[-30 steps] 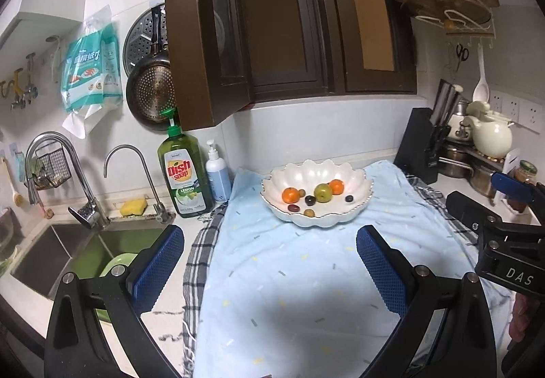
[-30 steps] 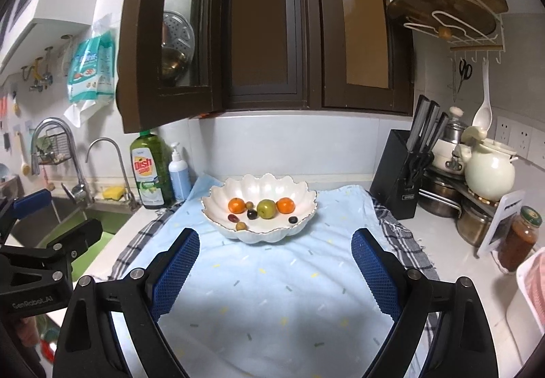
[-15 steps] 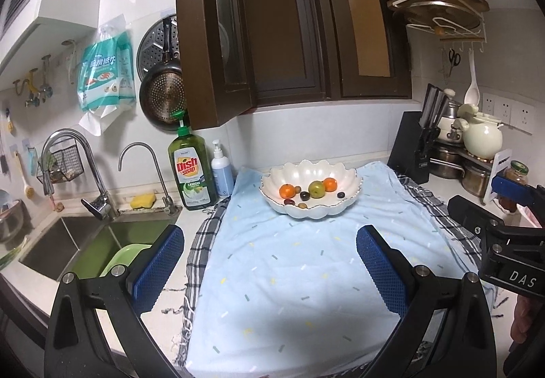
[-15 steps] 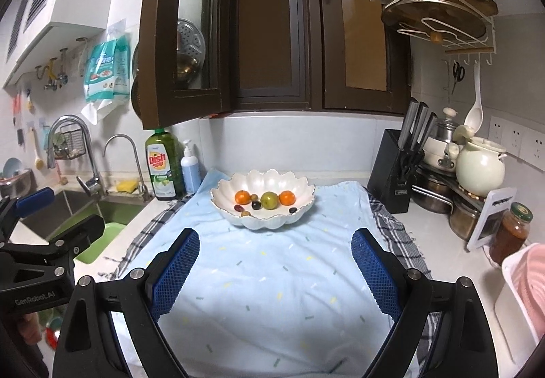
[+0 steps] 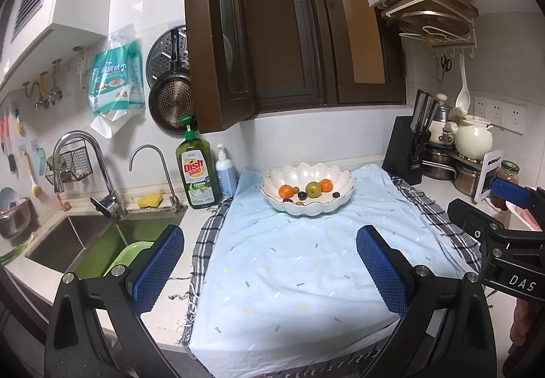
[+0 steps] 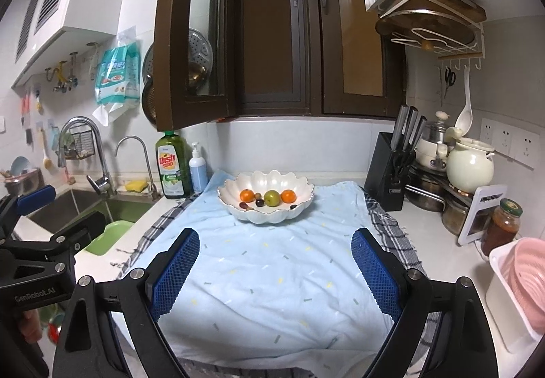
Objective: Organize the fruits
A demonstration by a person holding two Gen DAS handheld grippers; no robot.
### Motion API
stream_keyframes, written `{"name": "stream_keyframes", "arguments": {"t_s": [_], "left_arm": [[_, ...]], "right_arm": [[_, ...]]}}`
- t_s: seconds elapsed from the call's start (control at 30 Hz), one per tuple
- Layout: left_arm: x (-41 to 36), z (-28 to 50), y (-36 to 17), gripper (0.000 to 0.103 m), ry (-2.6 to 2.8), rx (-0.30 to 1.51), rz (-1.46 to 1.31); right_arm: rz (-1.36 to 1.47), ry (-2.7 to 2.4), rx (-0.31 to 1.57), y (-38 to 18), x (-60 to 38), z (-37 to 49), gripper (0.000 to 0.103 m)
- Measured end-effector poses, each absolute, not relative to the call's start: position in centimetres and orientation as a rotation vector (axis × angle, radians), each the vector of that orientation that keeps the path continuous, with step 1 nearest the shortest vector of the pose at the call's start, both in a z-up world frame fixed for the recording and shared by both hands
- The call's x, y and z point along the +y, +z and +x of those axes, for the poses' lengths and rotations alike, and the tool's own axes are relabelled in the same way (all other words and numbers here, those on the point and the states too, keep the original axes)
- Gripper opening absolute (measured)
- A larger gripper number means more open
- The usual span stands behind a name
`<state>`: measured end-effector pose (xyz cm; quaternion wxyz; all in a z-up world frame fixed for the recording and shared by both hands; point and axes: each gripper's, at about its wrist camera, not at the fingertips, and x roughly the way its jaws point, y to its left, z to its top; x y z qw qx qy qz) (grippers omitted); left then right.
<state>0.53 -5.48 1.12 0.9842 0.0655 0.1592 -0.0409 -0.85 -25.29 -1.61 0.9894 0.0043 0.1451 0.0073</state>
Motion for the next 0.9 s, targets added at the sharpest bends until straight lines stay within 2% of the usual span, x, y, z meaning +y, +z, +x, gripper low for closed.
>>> {"name": "stream_keyframes", "arguments": {"t_s": [0.9], "left_arm": [[-6.4,-2.4,1.2,0.103,-0.084,0.307,0.134]], "right_arm": [[0.012,0.03,0.282,-1.7,-25.6,-3.2,0.092]]}}
